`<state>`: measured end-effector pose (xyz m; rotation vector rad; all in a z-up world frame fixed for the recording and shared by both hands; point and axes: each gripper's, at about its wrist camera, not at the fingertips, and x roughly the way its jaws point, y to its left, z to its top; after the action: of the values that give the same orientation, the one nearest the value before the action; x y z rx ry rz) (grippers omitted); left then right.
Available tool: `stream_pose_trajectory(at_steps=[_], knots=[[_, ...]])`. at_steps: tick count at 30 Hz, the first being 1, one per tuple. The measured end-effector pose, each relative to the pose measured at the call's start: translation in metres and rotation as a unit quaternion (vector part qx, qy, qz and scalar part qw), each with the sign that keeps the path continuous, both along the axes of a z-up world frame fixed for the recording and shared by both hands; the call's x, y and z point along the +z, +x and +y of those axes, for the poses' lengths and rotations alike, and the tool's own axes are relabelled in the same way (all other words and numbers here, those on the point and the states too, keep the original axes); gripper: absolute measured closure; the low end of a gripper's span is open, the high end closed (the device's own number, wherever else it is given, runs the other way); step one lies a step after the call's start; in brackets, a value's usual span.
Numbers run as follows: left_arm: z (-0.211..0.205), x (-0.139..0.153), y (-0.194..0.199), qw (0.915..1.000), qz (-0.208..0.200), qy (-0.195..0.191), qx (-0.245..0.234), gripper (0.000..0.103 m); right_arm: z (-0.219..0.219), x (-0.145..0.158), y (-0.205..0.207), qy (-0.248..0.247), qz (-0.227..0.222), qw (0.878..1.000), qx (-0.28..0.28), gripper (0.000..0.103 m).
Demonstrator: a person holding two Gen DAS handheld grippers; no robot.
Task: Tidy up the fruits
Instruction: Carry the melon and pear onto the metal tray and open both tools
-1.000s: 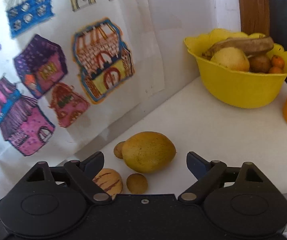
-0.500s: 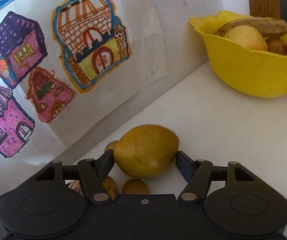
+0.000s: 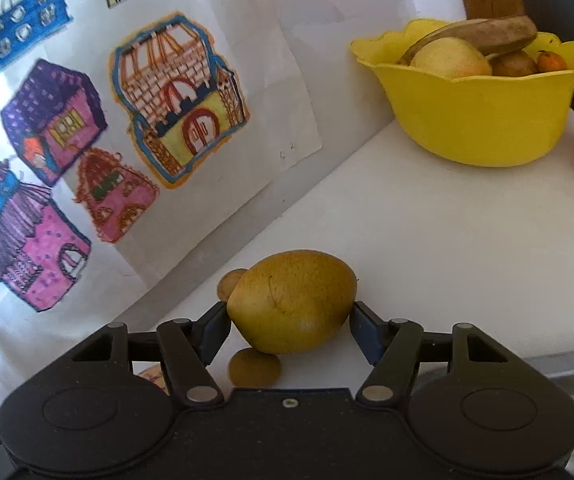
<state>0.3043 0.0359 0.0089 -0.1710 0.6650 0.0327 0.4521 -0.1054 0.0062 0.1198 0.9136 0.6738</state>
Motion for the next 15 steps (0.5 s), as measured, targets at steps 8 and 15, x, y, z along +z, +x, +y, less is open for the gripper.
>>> stream_pose_trajectory(at_steps=[8, 15], knots=[[-0.017, 0.012, -0.024, 0.9999, -0.005, 0.000, -0.016, 0.045, -0.030, 0.030, -0.033, 0.021, -0.015, 1.000, -0.006, 0.036], [-0.038, 0.020, -0.040, 0.9993, -0.013, -0.016, -0.033, 0.046, -0.074, 0.063, -0.071, 0.018, -0.034, 0.999, -0.019, 0.037]])
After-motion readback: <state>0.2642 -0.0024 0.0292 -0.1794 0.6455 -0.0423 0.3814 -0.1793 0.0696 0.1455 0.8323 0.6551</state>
